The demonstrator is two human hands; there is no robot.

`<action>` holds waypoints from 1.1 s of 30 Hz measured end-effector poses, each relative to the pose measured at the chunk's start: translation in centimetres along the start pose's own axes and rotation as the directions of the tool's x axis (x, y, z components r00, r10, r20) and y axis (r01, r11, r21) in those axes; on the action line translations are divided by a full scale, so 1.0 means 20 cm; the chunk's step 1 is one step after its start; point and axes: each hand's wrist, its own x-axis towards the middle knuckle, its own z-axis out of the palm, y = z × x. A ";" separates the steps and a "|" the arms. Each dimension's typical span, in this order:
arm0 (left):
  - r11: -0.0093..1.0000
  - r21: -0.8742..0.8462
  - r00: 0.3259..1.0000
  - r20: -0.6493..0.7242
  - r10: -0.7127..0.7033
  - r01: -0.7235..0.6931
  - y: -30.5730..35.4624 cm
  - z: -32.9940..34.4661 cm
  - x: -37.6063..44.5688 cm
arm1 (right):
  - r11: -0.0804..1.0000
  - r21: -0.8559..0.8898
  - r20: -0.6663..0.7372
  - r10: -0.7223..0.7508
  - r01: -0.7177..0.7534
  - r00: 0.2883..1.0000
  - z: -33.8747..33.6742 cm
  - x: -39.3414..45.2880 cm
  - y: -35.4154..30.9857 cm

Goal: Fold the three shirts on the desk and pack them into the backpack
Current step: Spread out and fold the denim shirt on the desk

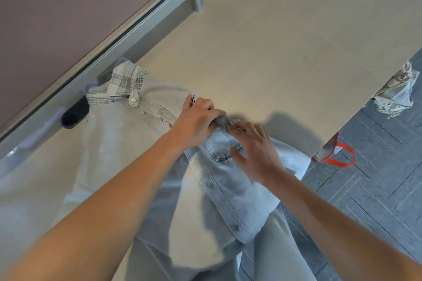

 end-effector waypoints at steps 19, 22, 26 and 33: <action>0.980 0.196 0.995 -0.096 -0.025 0.043 -0.01 0.17 -0.50 | 0.979 -0.048 0.126 0.204 -0.200 0.971 -0.04 -0.10 0.03; 0.975 0.213 0.995 -0.088 -0.048 0.066 0.02 0.18 -0.51 | 0.978 0.026 0.218 0.197 -0.208 0.956 -0.05 -0.10 0.05; 0.957 0.271 0.994 -0.058 -0.092 0.104 0.07 0.17 -0.50 | 0.926 0.250 0.216 0.232 -0.283 0.948 -0.08 -0.09 0.07; 0.939 0.313 0.989 -0.034 -0.142 0.145 0.11 0.15 -0.50 | 0.903 0.260 0.446 0.203 -0.342 0.872 -0.15 0.01 0.09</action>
